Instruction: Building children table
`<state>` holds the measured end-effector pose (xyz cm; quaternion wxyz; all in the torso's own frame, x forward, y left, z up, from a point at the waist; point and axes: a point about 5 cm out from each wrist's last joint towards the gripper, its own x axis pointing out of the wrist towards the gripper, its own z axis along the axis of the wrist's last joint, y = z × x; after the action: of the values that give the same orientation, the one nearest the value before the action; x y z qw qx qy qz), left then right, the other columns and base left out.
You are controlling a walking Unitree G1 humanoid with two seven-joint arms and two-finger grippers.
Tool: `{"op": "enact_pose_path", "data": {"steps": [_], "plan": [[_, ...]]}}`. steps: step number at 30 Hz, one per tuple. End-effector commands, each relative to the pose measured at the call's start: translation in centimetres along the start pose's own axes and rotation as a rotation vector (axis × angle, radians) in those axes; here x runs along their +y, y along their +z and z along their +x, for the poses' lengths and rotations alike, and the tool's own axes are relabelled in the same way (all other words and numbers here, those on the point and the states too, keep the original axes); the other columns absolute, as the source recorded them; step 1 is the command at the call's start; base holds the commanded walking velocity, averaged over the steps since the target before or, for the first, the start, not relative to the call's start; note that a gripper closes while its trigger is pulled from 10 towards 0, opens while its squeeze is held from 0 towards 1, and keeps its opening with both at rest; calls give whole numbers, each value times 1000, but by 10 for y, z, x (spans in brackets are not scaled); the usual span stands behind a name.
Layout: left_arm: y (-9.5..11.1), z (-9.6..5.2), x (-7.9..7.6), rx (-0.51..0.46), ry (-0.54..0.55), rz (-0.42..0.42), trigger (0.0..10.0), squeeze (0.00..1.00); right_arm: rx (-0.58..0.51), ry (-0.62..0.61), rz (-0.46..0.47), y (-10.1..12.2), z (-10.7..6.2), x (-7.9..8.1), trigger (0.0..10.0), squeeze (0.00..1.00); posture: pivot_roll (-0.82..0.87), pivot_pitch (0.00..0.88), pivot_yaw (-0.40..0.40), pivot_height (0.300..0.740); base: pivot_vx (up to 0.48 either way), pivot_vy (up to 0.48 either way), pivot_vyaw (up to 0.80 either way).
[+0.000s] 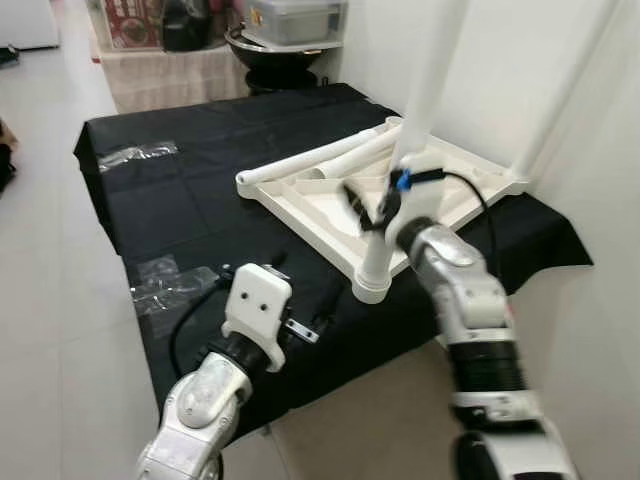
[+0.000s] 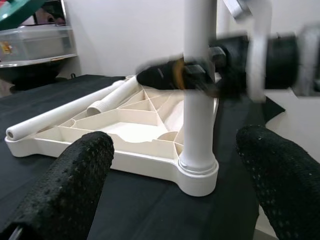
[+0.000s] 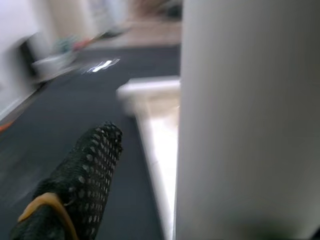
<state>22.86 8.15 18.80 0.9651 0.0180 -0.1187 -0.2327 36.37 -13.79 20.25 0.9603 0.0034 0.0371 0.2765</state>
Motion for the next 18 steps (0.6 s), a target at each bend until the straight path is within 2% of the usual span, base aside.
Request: {"op": "enact_pose_path", "data": {"steps": [1, 2, 3, 4, 6, 10, 13, 17, 18], "plan": [[-1, 1, -2, 3, -13, -3, 10000, 0, 3, 115, 30, -2, 6, 4, 10000, 0, 28, 49, -83, 740, 0, 0, 0], [0, 2, -3, 0, -16, -3, 10000, 0, -7, 168, 30, 0, 8, 3, 10000, 0, 31, 49, -85, 740, 0, 0, 0], [0, 2, -3, 0, -16, -3, 10000, 0, -7, 168, 30, 0, 8, 3, 10000, 0, 31, 49, -85, 740, 0, 0, 0], [1, 3, -3, -4, -19, -4, 10000, 0, -30, 267, 33, 4, 13, 5, 10000, 0, 37, 49, -89, 740, 0, 0, 0], [2, 3, -3, -5, -20, -4, 10000, 0, -56, 364, 52, 10, 19, 9, 10000, 0, 37, 51, -85, 740, 0, 0, 0], [2, 2, -3, -5, -21, -4, 10000, 0, -68, 403, 66, 13, 21, 11, 10000, 0, 38, 52, -85, 740, 0, 0, 0], [1, 1, -4, 5, -33, -1, 10000, 0, -138, 627, 124, 28, 27, 24, 10000, 0, 47, 57, -81, 740, 0, 0, 0], [5, 2, -7, -5, -51, -6, 10000, 0, -155, 682, 122, 34, 35, 33, 10000, 0, 68, 63, -89, 740, 0, 0, 0], [7, 3, -8, -9, -54, -9, 10000, 0, -154, 689, 116, 35, 42, 41, 5490, 0, 70, 64, -92, 740, 0, 0, 0]]}}
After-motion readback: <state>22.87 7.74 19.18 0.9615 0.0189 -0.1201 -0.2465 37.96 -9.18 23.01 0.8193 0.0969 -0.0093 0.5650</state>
